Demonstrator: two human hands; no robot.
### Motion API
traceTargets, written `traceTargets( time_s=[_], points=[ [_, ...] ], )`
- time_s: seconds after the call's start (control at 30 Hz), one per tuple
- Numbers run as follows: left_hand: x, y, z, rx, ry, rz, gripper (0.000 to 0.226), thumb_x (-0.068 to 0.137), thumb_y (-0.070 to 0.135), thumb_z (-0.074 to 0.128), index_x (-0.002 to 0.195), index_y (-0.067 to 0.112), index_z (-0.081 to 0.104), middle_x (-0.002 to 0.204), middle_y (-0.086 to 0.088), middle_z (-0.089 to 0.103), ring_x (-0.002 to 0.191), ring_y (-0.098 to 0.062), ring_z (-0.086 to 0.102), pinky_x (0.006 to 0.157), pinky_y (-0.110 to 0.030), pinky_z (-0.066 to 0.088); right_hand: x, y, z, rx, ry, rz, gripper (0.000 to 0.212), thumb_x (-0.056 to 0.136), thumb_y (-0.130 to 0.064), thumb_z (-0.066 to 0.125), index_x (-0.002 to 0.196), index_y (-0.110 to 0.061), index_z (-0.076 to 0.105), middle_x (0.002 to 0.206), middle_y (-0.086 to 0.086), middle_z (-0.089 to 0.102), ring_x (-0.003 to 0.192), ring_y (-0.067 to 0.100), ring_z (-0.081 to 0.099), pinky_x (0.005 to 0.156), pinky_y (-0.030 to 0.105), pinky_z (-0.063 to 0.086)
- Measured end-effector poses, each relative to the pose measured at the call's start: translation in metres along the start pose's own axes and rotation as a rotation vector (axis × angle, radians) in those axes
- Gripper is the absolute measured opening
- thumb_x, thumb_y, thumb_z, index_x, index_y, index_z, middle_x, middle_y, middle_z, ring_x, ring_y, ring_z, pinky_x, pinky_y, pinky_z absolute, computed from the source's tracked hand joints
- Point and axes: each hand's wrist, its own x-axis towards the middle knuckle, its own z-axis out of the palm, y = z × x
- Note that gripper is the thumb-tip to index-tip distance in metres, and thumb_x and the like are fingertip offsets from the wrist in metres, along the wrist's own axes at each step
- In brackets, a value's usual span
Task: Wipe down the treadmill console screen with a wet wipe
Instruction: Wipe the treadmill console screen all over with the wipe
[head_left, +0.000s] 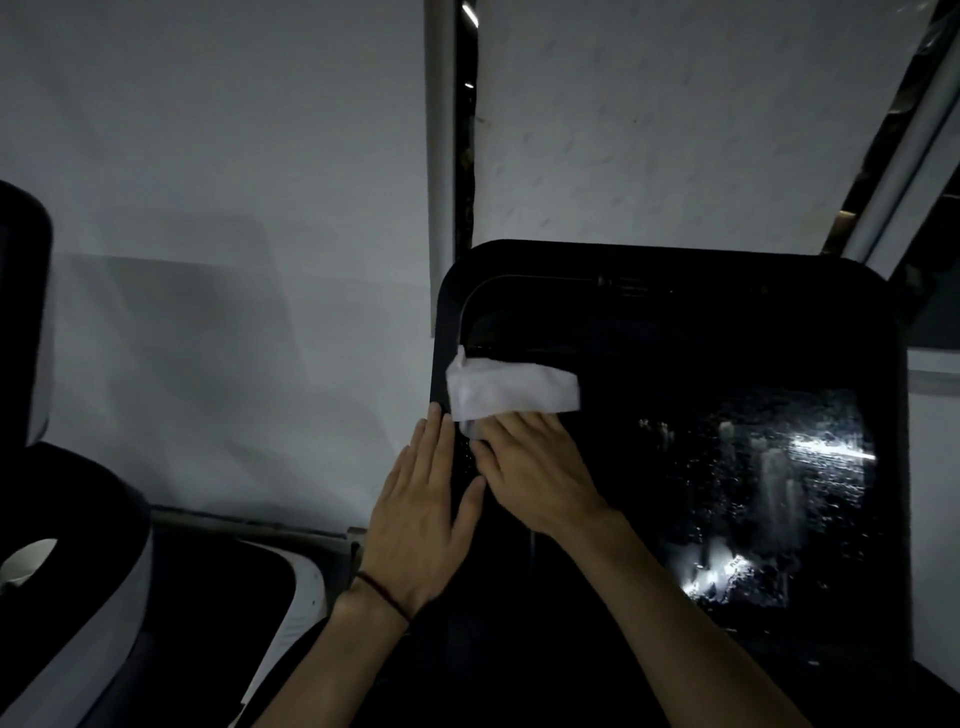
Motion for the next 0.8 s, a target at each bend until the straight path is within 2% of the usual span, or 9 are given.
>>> traceTargets(
  time_s=[0.07, 0.17, 0.3, 0.37, 0.47, 0.57, 0.63, 0.73, 0.8],
  points=[
    [-0.002, 0.001, 0.001, -0.019, 0.011, -0.011, 0.077, 0.103, 0.06, 0.021, 0.165, 0.017, 0.01, 0.173, 0.005, -0.001, 0.159, -0.004, 0.0, 0.13, -0.028, 0.01, 0.011, 0.006, -0.003, -0.006, 0.001, 0.09, 0.036, 0.1, -0.032, 0.038, 0.098, -0.014, 0.069, 0.098, 0.005, 0.071, 0.095, 0.026, 0.065, 0.092, 0.037, 0.045],
    [-0.003, 0.005, 0.001, -0.027, 0.021, -0.01, 0.078, 0.102, 0.062, 0.019, 0.165, 0.017, 0.009, 0.173, 0.005, -0.002, 0.159, -0.003, -0.002, 0.129, -0.025, 0.008, -0.002, 0.007, 0.001, -0.09, 0.024, 0.275, 0.039, 0.101, -0.033, 0.036, 0.104, -0.01, 0.068, 0.101, 0.01, 0.071, 0.096, 0.029, 0.065, 0.091, 0.042, 0.053],
    [0.001, 0.003, -0.001, -0.071, 0.026, -0.006, 0.072, 0.104, 0.057, 0.019, 0.165, 0.021, 0.01, 0.174, 0.005, 0.003, 0.159, -0.003, 0.001, 0.13, -0.032, 0.016, -0.01, -0.013, 0.013, -0.025, -0.01, 0.059, 0.038, 0.097, -0.027, 0.038, 0.1, -0.012, 0.073, 0.095, 0.008, 0.074, 0.089, 0.025, 0.07, 0.083, 0.034, 0.057],
    [0.002, 0.0, -0.005, -0.056, 0.02, 0.005, 0.072, 0.104, 0.055, 0.02, 0.165, 0.019, 0.012, 0.174, 0.005, 0.003, 0.159, -0.003, 0.001, 0.13, -0.032, 0.016, 0.004, -0.002, 0.005, -0.056, -0.005, 0.135, 0.036, 0.097, -0.028, 0.038, 0.089, -0.017, 0.07, 0.084, 0.004, 0.072, 0.08, 0.023, 0.067, 0.078, 0.033, 0.053],
    [0.002, -0.002, -0.008, -0.078, 0.0, 0.01, 0.073, 0.103, 0.058, 0.019, 0.165, 0.02, 0.012, 0.173, 0.01, 0.0, 0.158, 0.001, 0.001, 0.129, -0.027, 0.015, -0.003, 0.0, 0.001, -0.036, -0.001, 0.311, 0.04, 0.103, -0.031, 0.033, 0.096, -0.013, 0.068, 0.091, 0.007, 0.071, 0.089, 0.028, 0.066, 0.086, 0.041, 0.053],
    [0.002, -0.004, -0.009, -0.18, 0.015, -0.01, 0.072, 0.101, 0.06, 0.02, 0.165, 0.026, 0.016, 0.171, 0.02, 0.002, 0.155, 0.007, 0.006, 0.126, -0.021, 0.018, -0.011, -0.024, 0.012, 0.016, -0.08, 0.167, 0.047, 0.105, -0.032, 0.028, 0.103, -0.014, 0.071, 0.095, 0.008, 0.073, 0.09, 0.029, 0.069, 0.083, 0.041, 0.057],
    [0.004, -0.006, -0.011, -0.223, 0.017, -0.003, 0.069, 0.101, 0.059, 0.021, 0.164, 0.029, 0.02, 0.17, 0.024, 0.005, 0.154, 0.01, 0.009, 0.125, -0.017, 0.016, 0.009, -0.025, 0.007, 0.09, -0.15, 0.145, 0.071, 0.107, -0.047, 0.005, 0.12, -0.018, 0.068, 0.112, 0.004, 0.073, 0.107, 0.023, 0.065, 0.098, 0.038, 0.049],
    [0.003, -0.01, -0.011, -0.237, 0.035, -0.005, 0.067, 0.102, 0.053, 0.021, 0.163, 0.025, 0.025, 0.169, 0.023, 0.01, 0.153, 0.011, 0.011, 0.121, -0.008, 0.012, 0.01, -0.013, -0.002, 0.118, -0.037, 0.315, 0.082, 0.104, -0.052, -0.007, 0.106, -0.019, 0.068, 0.1, 0.001, 0.072, 0.099, 0.022, 0.064, 0.095, 0.038, 0.047],
    [0.004, -0.009, -0.01, -0.262, 0.049, -0.009, 0.065, 0.102, 0.046, 0.023, 0.162, 0.021, 0.029, 0.169, 0.02, 0.013, 0.153, 0.01, 0.013, 0.119, -0.004, 0.011, -0.009, -0.02, 0.002, 0.045, 0.002, 0.343, 0.068, 0.109, -0.045, 0.007, 0.101, -0.016, 0.067, 0.093, 0.005, 0.072, 0.092, 0.025, 0.067, 0.09, 0.04, 0.052]
  ],
)
